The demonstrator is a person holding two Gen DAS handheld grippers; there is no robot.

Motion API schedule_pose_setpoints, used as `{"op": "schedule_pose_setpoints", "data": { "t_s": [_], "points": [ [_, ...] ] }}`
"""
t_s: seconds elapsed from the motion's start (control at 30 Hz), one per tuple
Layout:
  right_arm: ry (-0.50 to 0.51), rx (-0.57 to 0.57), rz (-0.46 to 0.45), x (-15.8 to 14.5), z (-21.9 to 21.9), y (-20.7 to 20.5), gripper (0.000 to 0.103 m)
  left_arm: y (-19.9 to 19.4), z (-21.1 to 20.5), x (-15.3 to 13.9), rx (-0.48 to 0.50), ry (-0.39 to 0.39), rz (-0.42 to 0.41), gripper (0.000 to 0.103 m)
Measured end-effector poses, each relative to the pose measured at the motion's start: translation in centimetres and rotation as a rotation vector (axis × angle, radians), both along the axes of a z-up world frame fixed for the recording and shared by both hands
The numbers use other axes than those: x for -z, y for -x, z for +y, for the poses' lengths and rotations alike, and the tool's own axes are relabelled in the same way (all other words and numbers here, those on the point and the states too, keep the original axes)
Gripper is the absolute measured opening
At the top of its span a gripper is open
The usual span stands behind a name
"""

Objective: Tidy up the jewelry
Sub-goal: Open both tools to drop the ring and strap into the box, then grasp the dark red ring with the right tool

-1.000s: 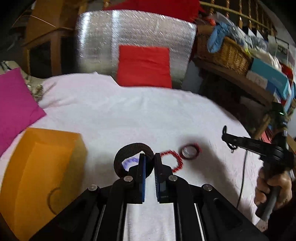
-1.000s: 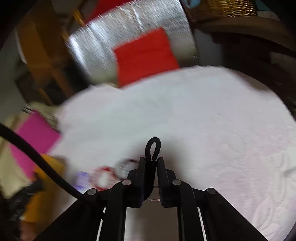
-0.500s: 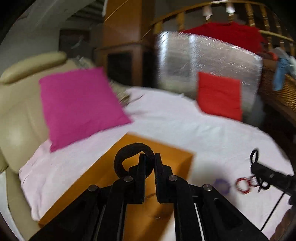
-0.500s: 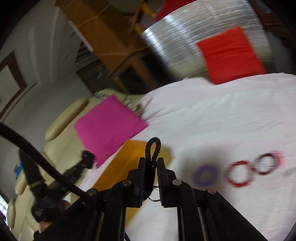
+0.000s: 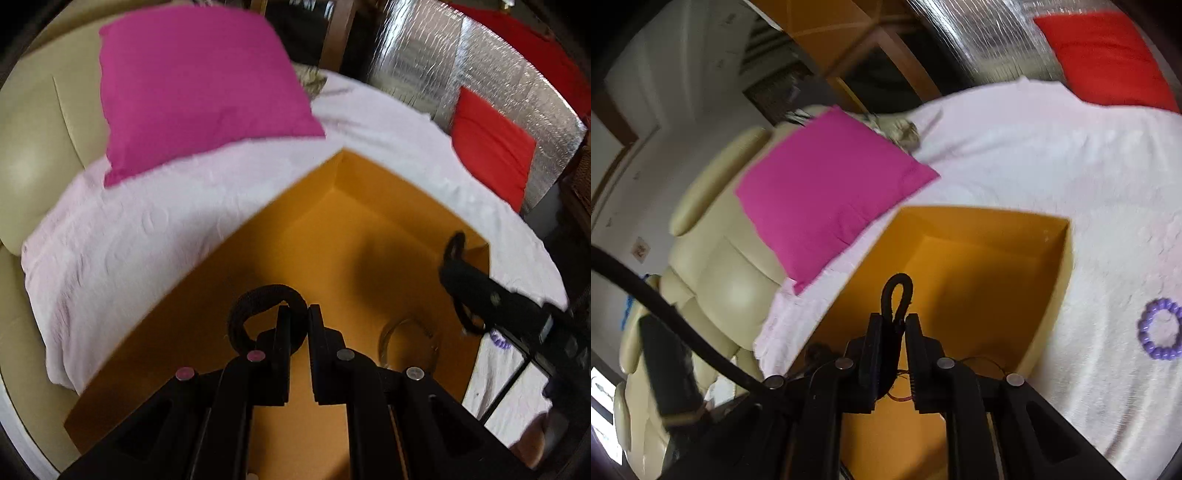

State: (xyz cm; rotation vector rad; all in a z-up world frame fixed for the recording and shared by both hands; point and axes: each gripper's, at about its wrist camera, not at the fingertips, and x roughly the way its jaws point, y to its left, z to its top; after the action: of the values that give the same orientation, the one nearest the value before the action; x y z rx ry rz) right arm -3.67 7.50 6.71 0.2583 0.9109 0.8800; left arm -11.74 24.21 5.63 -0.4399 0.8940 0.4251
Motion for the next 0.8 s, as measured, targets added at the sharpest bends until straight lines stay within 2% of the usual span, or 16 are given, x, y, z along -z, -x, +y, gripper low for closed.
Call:
{"op": "schedule_pose_setpoints", "data": {
  "t_s": [0.07,0.1,0.13,0.17,0.2,0.23,0.27,0.3,0.37,0.5,0.7,0.8],
  "points": [
    [0.019,0.002,0.030,0.6,0.9,-1.4,0.019,-0.1,0.2,0.6,-0.006,0.019,0.024,0.010],
    [0.035,0.003,0.058,0.9,1.4,-1.9,0.028,-0.1,0.3,0.7,-0.018,0.020,0.034,0.011],
    [0.039,0.011,0.068,1.0,1.6,-2.2,0.032,-0.1,0.4,0.6,-0.025,0.016,0.036,0.012],
    [0.038,0.026,0.059,0.8,1.5,-2.3,0.032,-0.1,0.4,0.5,-0.033,0.008,0.033,0.020],
    [0.027,0.036,0.046,0.4,1.2,-2.5,0.032,-0.1,0.3,0.3,-0.042,0.000,0.032,0.037],
    [0.006,0.038,0.041,0.1,0.7,-2.5,0.037,-0.1,0.2,0.1,-0.048,-0.011,0.029,0.047],
    [-0.020,0.041,0.041,-0.4,0.2,-2.6,0.055,0.0,0.1,-0.1,-0.052,-0.027,0.022,0.057],
    [-0.048,0.057,0.035,-0.8,-0.5,-2.6,0.069,-0.1,0.1,-0.5,-0.053,-0.045,0.013,0.057],
    [-0.075,0.094,-0.007,-1.7,-1.8,-2.5,0.069,-0.1,-0.2,-1.2,-0.064,-0.087,-0.004,0.057],
    [-0.051,0.126,-0.081,-3.3,-5.4,-2.1,0.069,-0.4,-1.8,-2.6,-0.067,-0.140,-0.065,0.057],
    [-0.023,0.266,-0.126,-4.6,-15.1,-1.8,0.069,-1.2,-6.7,-5.8,-0.051,-0.304,-0.190,0.071],
    [-0.031,0.377,-0.159,-5.3,-21.7,-1.1,0.069,-1.7,-10.5,-6.7,0.023,-0.398,-0.246,0.072]
  ]
}}
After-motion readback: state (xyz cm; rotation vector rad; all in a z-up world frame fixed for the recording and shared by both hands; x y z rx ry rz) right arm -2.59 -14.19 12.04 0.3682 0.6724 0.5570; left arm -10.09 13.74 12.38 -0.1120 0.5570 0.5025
